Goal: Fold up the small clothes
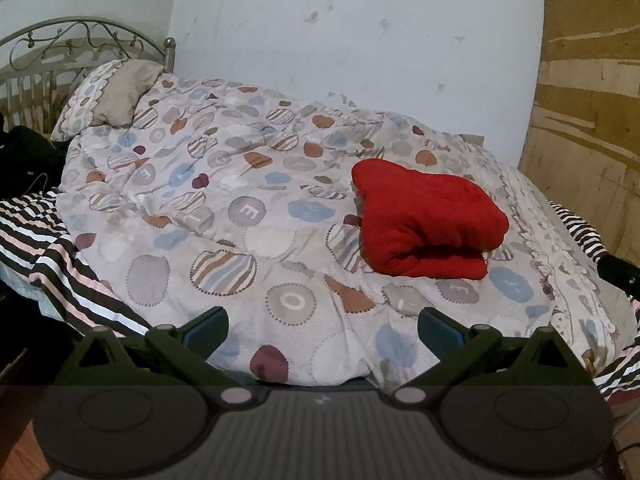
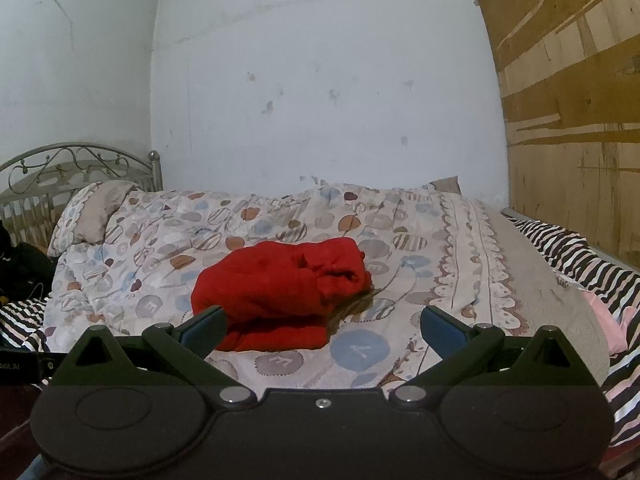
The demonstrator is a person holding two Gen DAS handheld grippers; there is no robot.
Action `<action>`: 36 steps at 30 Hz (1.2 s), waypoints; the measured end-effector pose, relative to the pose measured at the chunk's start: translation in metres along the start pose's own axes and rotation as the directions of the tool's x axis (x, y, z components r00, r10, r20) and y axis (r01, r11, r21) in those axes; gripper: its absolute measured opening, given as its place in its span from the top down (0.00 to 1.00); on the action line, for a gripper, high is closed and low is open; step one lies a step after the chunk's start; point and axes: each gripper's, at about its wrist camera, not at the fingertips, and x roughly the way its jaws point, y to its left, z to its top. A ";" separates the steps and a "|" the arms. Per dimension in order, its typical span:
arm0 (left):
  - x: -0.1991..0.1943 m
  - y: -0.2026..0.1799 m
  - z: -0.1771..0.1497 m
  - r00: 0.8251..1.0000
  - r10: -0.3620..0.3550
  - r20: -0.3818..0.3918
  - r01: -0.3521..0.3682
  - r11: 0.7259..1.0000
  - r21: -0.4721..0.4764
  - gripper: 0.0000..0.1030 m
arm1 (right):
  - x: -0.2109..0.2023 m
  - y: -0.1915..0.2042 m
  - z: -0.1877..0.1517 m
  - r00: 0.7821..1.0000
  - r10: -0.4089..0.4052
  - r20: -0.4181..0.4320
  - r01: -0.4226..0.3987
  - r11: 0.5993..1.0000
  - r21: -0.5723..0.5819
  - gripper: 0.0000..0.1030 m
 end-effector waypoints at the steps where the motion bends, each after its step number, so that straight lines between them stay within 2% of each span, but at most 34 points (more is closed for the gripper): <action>1: 0.000 0.000 0.000 1.000 0.000 0.001 0.000 1.000 -0.001 0.00 | 0.000 0.000 0.000 1.000 0.001 0.000 -0.001 1.000 0.000 0.00; 27: 0.005 -0.004 -0.003 1.000 -0.011 -0.022 0.011 1.000 -0.024 0.00 | 0.000 -0.004 -0.009 1.000 -0.016 -0.018 0.016 0.999 0.029 0.00; 29: 0.005 -0.006 -0.002 1.000 0.013 -0.016 -0.013 1.000 -0.011 0.00 | 0.001 -0.004 -0.008 1.000 -0.015 -0.022 0.016 0.999 0.028 0.00; 32: 0.004 -0.013 -0.001 0.992 0.127 0.013 -0.127 0.991 0.041 0.00 | 0.001 -0.004 -0.008 1.000 -0.014 -0.024 0.015 1.000 0.026 0.00; 36: 0.001 -0.014 0.000 0.991 0.127 0.038 -0.129 0.990 0.055 0.00 | 0.001 -0.004 -0.008 1.000 -0.014 -0.025 0.015 0.999 0.030 0.00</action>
